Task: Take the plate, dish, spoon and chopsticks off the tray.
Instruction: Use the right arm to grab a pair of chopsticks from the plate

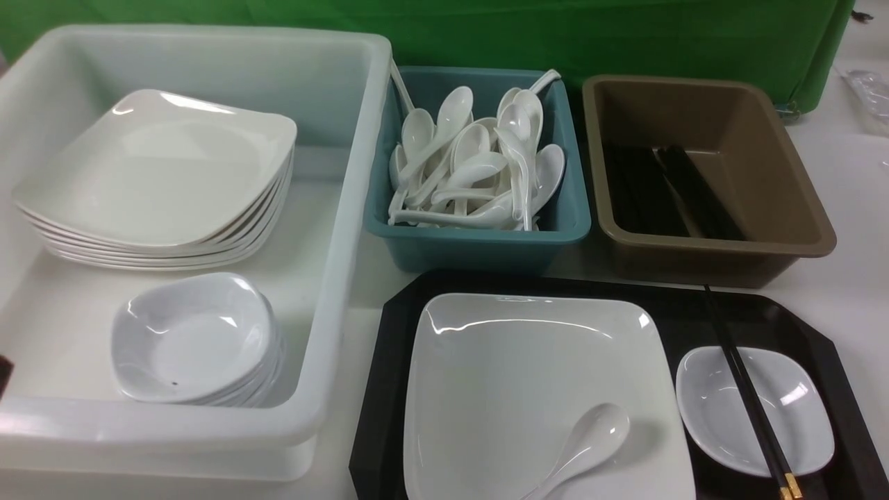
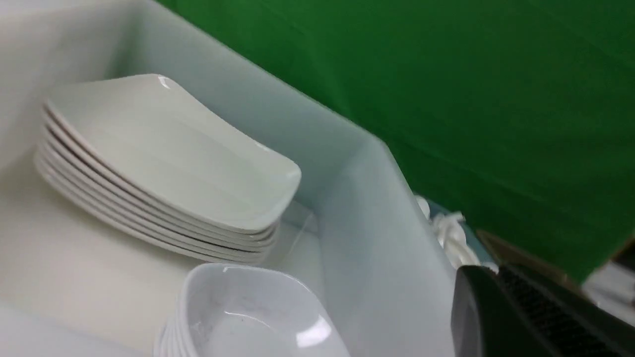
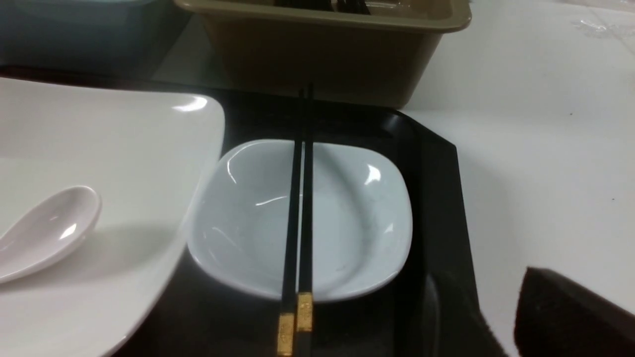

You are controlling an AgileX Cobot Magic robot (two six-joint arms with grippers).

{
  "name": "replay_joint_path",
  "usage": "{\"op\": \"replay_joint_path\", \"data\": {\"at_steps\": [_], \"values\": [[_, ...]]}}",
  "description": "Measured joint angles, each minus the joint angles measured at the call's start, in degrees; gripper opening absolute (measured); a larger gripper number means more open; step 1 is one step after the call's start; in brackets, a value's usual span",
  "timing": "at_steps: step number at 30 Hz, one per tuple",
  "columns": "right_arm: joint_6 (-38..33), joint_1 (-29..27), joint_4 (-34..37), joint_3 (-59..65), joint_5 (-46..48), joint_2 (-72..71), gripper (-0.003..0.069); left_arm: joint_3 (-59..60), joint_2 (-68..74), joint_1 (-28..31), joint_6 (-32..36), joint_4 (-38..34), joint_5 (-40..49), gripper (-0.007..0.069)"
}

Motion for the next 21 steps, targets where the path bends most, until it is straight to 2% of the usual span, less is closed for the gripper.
{"op": "replay_joint_path", "data": {"at_steps": [2,3,4,6,9,13,17,21], "values": [[0.0,0.0,0.0,0.0,0.0,0.0,0.0241,-3.4,3.2,-0.5,4.2,0.2,3.6,0.0017],[0.0,0.0,0.0,0.0,0.0,0.0,0.0241,-7.9,10.1,-1.5,8.9,0.2,7.9,0.0017],[0.0,0.0,0.0,0.0,0.0,0.0,0.0241,-9.9,12.7,-2.3,10.3,0.2,8.9,0.0017],[0.0,0.0,0.0,0.0,0.0,0.0,0.0241,-11.9,16.5,-3.9,11.3,0.2,9.5,0.0017],[0.0,0.0,0.0,0.0,0.0,0.0,0.0241,-15.3,24.7,-9.6,12.8,0.6,8.4,0.0017],[0.0,0.0,0.0,0.0,-0.1,0.0,0.0241,-20.1,35.4,-21.2,16.2,1.1,7.6,0.0017],[0.0,0.0,0.0,0.0,-0.8,0.0,0.0241,-22.7,38.8,-28.8,17.9,1.1,7.6,0.0017],[5.8,0.0,2.4,0.0,-2.6,0.0,0.0241,-23.2,39.1,-32.5,20.7,1.2,7.4,0.0017]]}}
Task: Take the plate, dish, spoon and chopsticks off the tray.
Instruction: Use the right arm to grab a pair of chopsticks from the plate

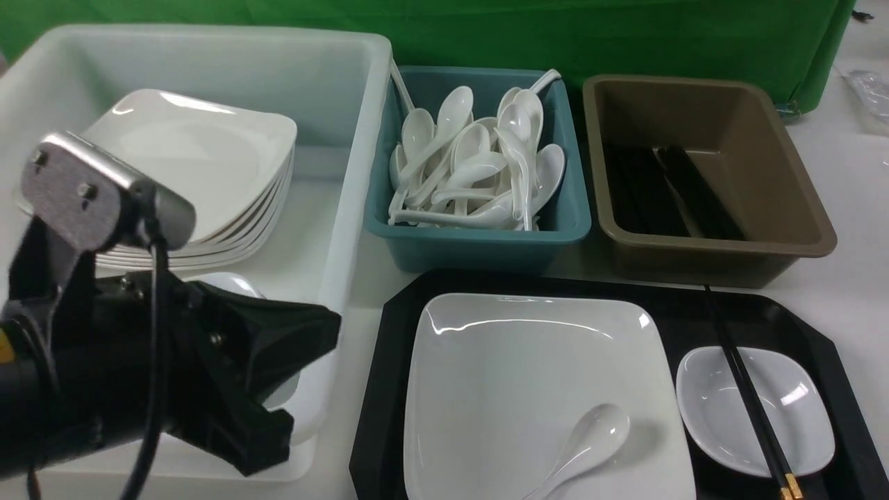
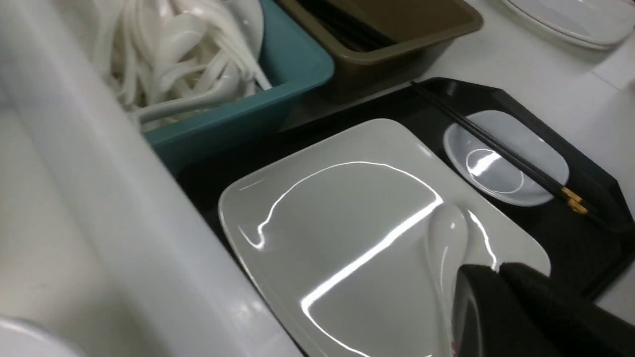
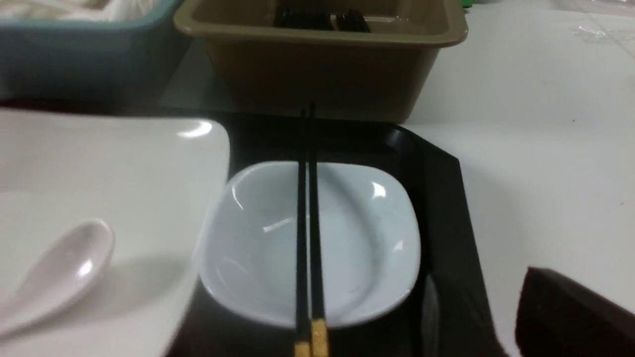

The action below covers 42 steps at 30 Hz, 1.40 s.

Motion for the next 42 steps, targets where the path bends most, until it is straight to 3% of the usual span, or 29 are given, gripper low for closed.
{"op": "replay_joint_path", "data": {"at_steps": [2,5,7,11,13,18,20,24,30,37,42], "values": [[3.7,0.0,1.0,0.0,-1.2,0.0,0.0241,0.0,0.0,-0.6,1.0,0.0,0.0,0.0017],[18.5,0.0,2.7,0.0,-6.4,0.0,0.0241,0.0,0.0,-1.4,2.8,0.0,0.1,0.0017],[22.7,0.0,3.0,0.0,-9.4,0.0,0.0241,0.0,0.0,-1.4,2.9,0.0,0.1,0.0017],[24.8,0.5,3.2,-1.0,-10.4,0.8,0.0241,0.0,0.0,-1.4,3.0,0.0,0.1,0.0017],[23.3,1.5,3.2,-3.6,-7.6,2.6,0.0241,0.0,0.0,-1.4,3.1,-0.1,0.3,0.0017],[9.9,5.6,3.3,-20.1,8.3,19.1,0.0241,0.0,0.0,-1.4,3.3,-0.2,0.6,0.0017],[2.2,7.3,3.3,-29.0,19.6,31.1,0.0241,-0.1,0.0,-1.4,3.3,-0.2,0.6,0.0017],[-4.2,8.0,3.2,-39.2,29.7,50.3,0.0241,-0.1,0.0,-1.4,3.3,-0.2,1.6,0.0017],[-5.8,8.1,1.1,-45.8,30.9,71.1,0.0249,-0.1,-1.5,-1.4,3.3,-0.2,2.8,0.0017],[-6.1,8.1,0.7,-51.6,29.8,85.8,0.0405,-0.1,-4.4,-1.4,3.7,0.1,3.0,0.0017],[-6.1,8.1,0.4,-52.8,26.0,91.6,0.0433,-0.1,-4.5,-1.4,3.7,0.2,3.6,0.0017]]}}
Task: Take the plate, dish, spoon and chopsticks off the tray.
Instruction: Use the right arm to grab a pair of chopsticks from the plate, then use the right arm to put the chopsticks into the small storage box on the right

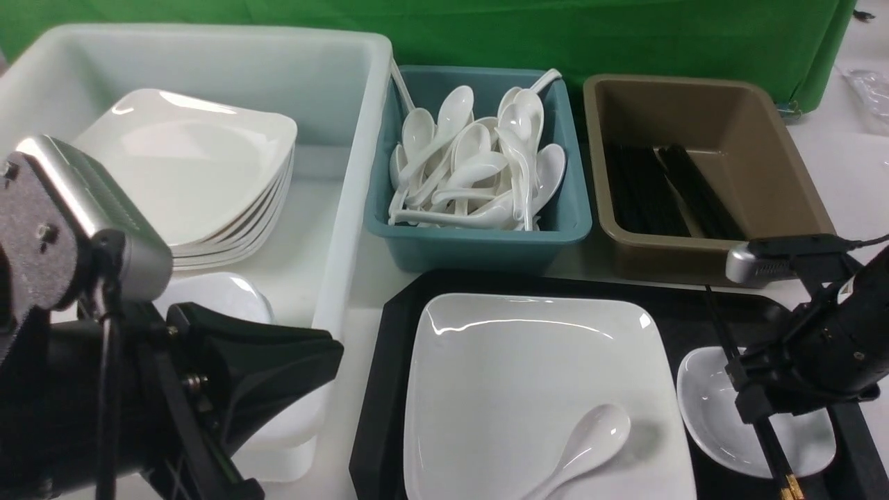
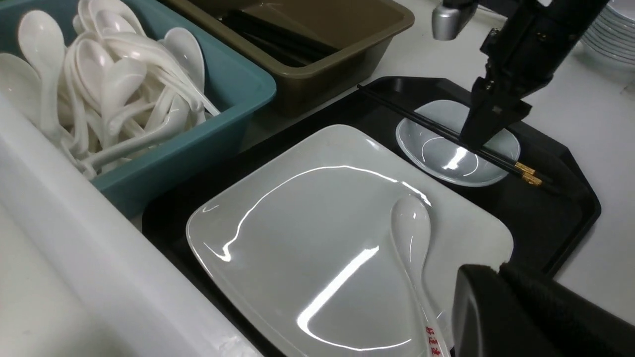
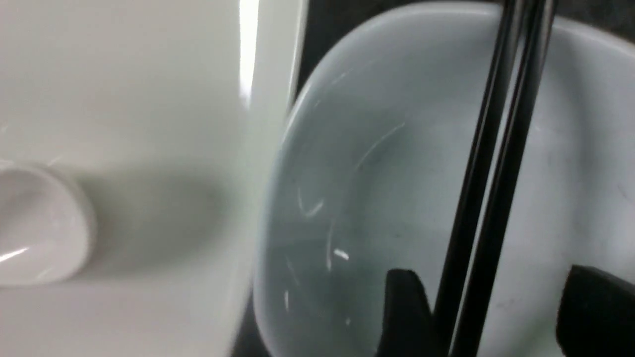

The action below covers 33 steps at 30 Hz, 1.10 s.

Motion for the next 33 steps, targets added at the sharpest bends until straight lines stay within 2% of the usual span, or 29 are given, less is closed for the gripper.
{"op": "replay_joint_path", "data": {"at_steps": [5,8,10,11,14,20,25,29,33], "values": [[0.2,-0.4,-0.7,-0.1,-1.6,5.3,0.0404,0.0,0.0,0.0,0.0,0.2,0.2,0.0017],[0.0,-0.6,-0.8,-0.3,-2.2,6.4,0.0348,0.0,0.0,0.0,0.0,0.4,0.5,0.0017],[-0.3,-0.6,-0.9,-0.3,-2.2,6.6,0.0274,0.0,0.0,0.0,0.1,0.5,0.6,0.0017],[-0.3,-0.6,-0.9,-0.3,-2.2,6.6,0.0260,0.0,0.0,0.0,0.1,0.5,0.6,0.0017],[-2.2,-0.6,-0.9,-0.4,-0.7,6.7,0.0130,0.0,0.0,0.0,0.1,0.7,0.7,0.0017],[-4.5,0.3,-1.0,-1.3,5.2,3.6,0.0123,0.0,0.0,0.0,0.2,0.9,0.8,0.0017],[-7.3,4.6,-0.3,-6.1,11.5,-3.4,0.0123,0.0,0.0,0.0,0.3,0.9,-2.1,0.0017],[-7.3,5.2,1.9,-12.4,6.9,-4.2,0.0123,0.0,0.0,0.0,1.3,0.9,-7.2,0.0017],[-5.4,2.9,4.9,-23.1,-5.5,0.8,0.0123,0.0,0.0,0.0,2.6,0.9,-12.5,0.0017]]}}
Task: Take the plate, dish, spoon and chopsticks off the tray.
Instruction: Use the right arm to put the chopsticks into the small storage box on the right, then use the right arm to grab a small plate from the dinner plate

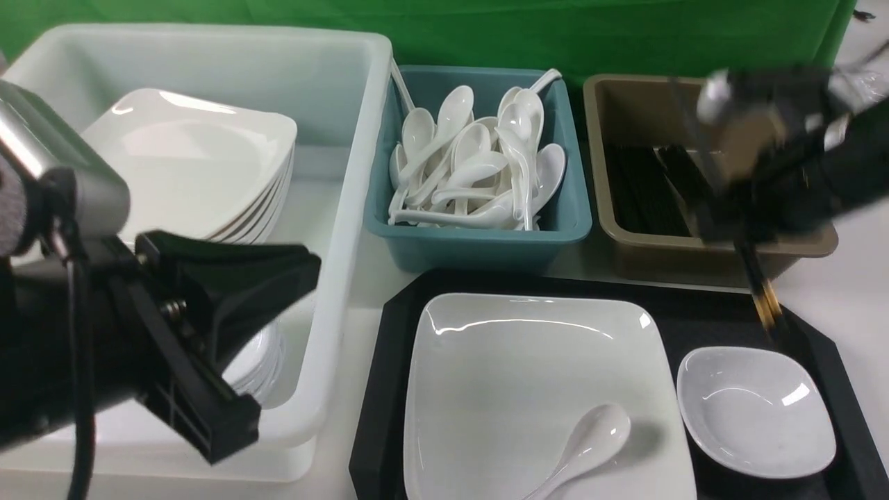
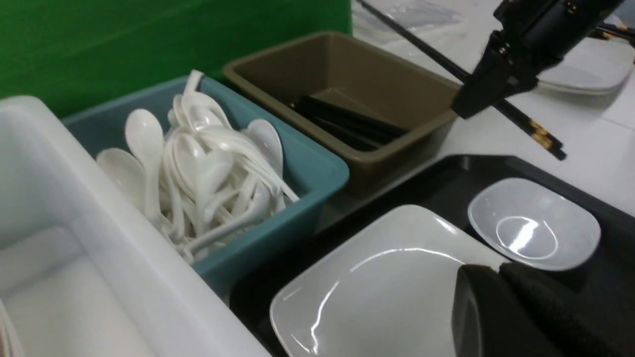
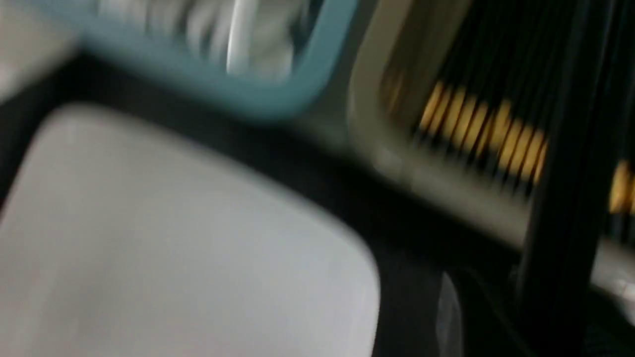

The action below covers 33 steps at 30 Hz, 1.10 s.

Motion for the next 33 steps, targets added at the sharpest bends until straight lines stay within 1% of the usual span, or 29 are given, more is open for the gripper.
{"op": "replay_joint_path", "data": {"at_steps": [4,7,9,10,11,13,15,17,18,19,20,22,25,26,28,29,30,33], "values": [[2.7,-2.5,1.0,-11.0,-8.9,9.4,0.0123,0.0,0.0,0.0,0.3,0.0,-0.8,0.0017],[5.0,-3.6,1.2,-17.1,-11.0,16.5,0.0136,0.0,0.0,0.0,0.6,0.0,-0.7,0.0017],[6.0,-4.1,0.7,-21.1,-10.1,21.0,0.0203,0.0,0.0,0.0,0.6,0.3,0.0,0.0017],[6.2,-4.2,0.1,-22.7,-8.8,22.7,0.0271,0.0,0.0,0.0,0.6,0.4,0.7,0.0017],[6.4,-4.3,-0.5,-23.7,-7.7,23.7,0.0307,0.0,0.0,0.0,0.6,0.5,1.0,0.0017],[6.5,-4.3,-3.0,-25.1,-2.9,24.7,0.0435,0.0,0.0,0.0,0.6,0.5,1.9,0.0017],[6.5,-4.2,-3.9,-25.4,-0.5,24.3,0.0461,0.0,0.0,0.0,0.9,0.5,2.2,0.0017],[6.3,-4.2,-6.6,-25.5,4.2,22.3,0.0455,0.0,0.0,0.0,2.4,0.6,2.4,0.0017],[5.8,-4.2,-8.3,-25.5,7.3,20.4,0.0421,0.0,0.0,0.0,3.0,0.6,2.6,0.0017],[5.6,-4.2,-8.5,-25.5,8.4,20.0,0.0415,0.0,0.0,0.0,3.2,0.6,2.7,0.0017],[4.5,-4.1,-9.6,-25.0,11.3,17.8,0.0365,0.0,0.0,0.0,3.7,0.6,3.1,0.0017],[2.0,-3.6,-10.6,-22.0,15.7,12.0,0.0290,0.0,0.1,0.0,4.0,0.6,3.9,0.0017],[-0.8,-2.7,-10.8,-16.4,17.7,6.5,0.0262,0.0,0.1,0.0,4.1,0.6,4.5,0.0017],[-2.5,-1.7,-10.8,-11.1,18.5,2.5,0.0262,0.0,0.1,0.0,4.2,0.6,5.0,0.0017],[-4.9,0.2,-10.8,-0.3,18.9,-3.3,0.0285,0.0,0.1,0.0,4.2,0.6,5.7,0.0017],[-5.2,0.4,-10.8,-0.3,18.9,-3.3,0.0285,0.0,0.1,0.0,4.2,0.6,5.8,0.0017],[-6.9,1.6,-10.8,8.3,18.2,-6.5,0.0318,0.0,0.1,0.0,4.2,0.6,5.9,0.0017],[-10.9,3.8,-10.8,20.5,14.4,-9.3,0.0390,0.0,0.1,0.0,4.2,0.6,6.0,0.0017]]}}
